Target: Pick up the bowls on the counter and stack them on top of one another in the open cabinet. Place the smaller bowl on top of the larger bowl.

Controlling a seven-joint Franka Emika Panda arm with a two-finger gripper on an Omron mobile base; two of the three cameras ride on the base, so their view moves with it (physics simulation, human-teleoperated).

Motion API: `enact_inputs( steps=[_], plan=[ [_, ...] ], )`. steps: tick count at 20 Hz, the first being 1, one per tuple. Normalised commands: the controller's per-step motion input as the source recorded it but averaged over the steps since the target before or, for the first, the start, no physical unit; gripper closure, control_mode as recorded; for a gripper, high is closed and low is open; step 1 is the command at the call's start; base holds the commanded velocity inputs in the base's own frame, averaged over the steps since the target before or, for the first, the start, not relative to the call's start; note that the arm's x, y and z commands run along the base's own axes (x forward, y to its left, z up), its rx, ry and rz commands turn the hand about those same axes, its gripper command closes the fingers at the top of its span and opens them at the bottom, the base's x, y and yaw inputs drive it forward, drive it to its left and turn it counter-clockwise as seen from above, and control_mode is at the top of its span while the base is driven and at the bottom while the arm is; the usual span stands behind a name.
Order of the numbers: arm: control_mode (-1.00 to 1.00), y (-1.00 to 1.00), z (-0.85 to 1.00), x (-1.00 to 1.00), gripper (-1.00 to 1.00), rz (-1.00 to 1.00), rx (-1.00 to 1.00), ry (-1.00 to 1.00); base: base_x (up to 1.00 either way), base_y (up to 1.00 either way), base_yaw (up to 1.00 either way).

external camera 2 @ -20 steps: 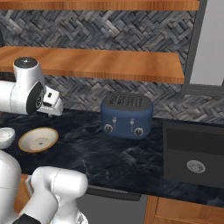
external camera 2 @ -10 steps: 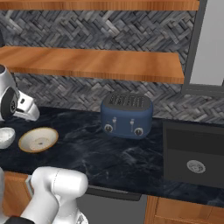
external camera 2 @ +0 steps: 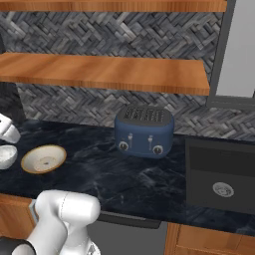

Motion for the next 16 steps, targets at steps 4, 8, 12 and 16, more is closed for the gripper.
enact_inputs(
  steps=[4,8,12,16],
  plan=[
    [-1.0,0.8,-0.23,0.0,-1.0,-0.1,0.0,0.01,0.0,0.0,0.0],
    [-1.0,0.72,-0.24,0.0,-1.0,-0.09,0.0,0.02,0.0,0.0,0.0],
    [-1.0,0.24,-0.06,0.0,-1.0,-0.04,0.0,0.0,0.0,0.0,0.0],
    [-1.0,0.0,-0.16,0.0,-1.0,0.0,0.03,0.04,0.0,0.0,0.0]
  ],
)
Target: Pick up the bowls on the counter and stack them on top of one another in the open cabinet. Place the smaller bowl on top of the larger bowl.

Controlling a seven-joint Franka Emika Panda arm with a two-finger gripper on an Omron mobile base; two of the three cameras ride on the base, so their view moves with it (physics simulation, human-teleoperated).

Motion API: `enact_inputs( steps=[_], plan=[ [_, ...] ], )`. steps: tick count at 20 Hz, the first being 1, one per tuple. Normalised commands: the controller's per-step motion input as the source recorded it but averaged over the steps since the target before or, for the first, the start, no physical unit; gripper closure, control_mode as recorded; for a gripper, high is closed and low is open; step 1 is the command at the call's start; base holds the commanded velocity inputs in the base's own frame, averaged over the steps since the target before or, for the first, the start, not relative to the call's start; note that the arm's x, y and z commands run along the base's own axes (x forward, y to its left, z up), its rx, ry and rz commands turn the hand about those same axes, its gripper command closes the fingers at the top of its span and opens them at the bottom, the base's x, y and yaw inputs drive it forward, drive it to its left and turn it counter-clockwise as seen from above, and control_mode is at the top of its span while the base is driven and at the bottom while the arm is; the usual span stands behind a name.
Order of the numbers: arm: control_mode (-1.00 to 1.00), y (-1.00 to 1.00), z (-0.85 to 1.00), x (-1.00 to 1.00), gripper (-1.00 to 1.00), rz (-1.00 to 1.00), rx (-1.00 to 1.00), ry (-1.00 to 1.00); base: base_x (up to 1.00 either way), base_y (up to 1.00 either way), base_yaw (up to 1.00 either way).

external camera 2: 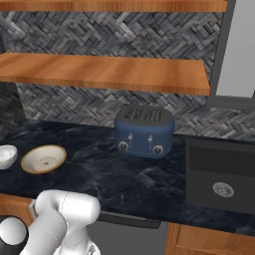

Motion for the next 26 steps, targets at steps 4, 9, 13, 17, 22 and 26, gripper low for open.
enact_inputs(
  steps=[4,9,13,17,22,26],
  plan=[
    [-1.0,0.0,-0.54,0.03,-1.0,0.0,0.03,0.11,0.0,0.0,0.0],
    [-1.0,0.06,-0.55,0.14,-1.0,0.0,0.01,0.1,0.0,0.0,0.0],
    [-1.0,0.1,-0.43,0.22,-1.0,-0.02,0.0,0.02,0.0,0.0,0.0],
    [-1.0,0.19,-0.31,0.34,-1.0,-0.05,0.0,0.0,0.0,0.0,0.0],
    [-1.0,0.23,-0.24,0.48,-1.0,-0.06,-0.01,0.0,0.0,0.0,0.0],
    [-1.0,0.27,-0.25,0.52,-1.0,-0.06,-0.02,0.01,0.0,0.0,0.0]
  ],
)
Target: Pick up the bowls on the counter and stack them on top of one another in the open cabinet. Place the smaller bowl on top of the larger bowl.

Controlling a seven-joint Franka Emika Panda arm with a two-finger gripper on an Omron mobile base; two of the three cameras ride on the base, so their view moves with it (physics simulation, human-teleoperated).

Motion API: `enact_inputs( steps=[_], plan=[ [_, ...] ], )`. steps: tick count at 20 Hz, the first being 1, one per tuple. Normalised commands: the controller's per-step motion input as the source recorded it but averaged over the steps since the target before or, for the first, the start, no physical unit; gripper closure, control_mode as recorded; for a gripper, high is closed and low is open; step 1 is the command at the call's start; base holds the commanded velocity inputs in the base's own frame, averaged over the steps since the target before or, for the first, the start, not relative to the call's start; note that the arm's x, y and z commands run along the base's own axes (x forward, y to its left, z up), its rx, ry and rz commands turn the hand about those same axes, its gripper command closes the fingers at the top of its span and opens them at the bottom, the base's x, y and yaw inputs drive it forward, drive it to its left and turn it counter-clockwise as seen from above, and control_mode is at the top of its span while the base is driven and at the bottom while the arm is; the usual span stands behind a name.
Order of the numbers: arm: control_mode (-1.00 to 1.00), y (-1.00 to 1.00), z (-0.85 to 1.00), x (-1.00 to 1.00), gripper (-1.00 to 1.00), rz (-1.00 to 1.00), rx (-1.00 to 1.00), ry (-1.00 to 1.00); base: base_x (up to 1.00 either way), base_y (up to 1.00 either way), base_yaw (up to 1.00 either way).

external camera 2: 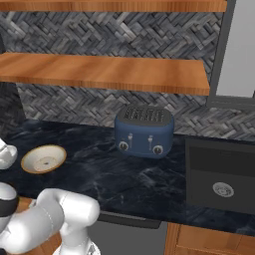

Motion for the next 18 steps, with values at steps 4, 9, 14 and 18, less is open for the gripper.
enact_inputs(
  steps=[4,9,14,18],
  plan=[
    [-1.0,0.28,-0.28,0.44,-1.0,-0.04,-0.04,0.04,0.0,0.0,0.0],
    [-1.0,0.24,-0.26,0.31,-1.0,-0.02,-0.06,0.03,0.0,0.0,0.0],
    [-1.0,0.01,-0.02,0.02,-1.0,0.0,-0.01,0.0,0.0,0.0,0.0],
    [-1.0,0.0,-0.1,0.0,-1.0,0.0,0.0,0.0,0.0,0.0,0.0]
  ],
)
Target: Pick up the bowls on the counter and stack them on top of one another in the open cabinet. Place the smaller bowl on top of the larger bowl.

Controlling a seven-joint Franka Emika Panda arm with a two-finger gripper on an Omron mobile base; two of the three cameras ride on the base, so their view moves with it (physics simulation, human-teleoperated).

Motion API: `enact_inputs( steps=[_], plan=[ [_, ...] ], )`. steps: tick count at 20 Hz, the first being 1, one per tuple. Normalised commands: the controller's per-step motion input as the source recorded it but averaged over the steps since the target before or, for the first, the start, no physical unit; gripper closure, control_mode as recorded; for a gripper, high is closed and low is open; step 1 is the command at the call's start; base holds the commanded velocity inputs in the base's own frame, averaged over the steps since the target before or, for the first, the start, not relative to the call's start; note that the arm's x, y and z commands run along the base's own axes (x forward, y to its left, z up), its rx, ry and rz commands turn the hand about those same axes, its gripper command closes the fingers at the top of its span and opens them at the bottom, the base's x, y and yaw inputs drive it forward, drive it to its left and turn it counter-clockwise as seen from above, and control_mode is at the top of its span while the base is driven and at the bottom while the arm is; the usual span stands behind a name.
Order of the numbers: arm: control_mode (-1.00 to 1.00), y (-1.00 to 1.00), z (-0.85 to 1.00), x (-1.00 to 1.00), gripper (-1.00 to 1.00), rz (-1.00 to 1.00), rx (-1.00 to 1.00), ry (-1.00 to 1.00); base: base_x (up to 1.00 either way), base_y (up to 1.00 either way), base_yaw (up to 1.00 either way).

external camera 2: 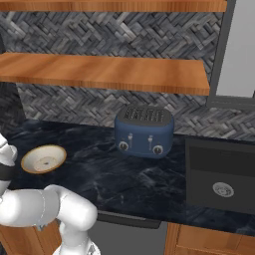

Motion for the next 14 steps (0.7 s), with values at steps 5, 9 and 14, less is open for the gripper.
enact_inputs(
  steps=[5,9,14],
  plan=[
    [-1.0,-0.03,-0.23,0.0,-1.0,0.0,-0.01,0.0,0.0,0.0,0.0],
    [-1.0,-0.08,-0.29,0.0,-1.0,0.0,0.0,0.0,0.0,0.0,0.0],
    [-1.0,-0.04,-0.3,0.0,-1.0,0.0,0.0,0.0,0.0,0.0,0.0]
  ],
)
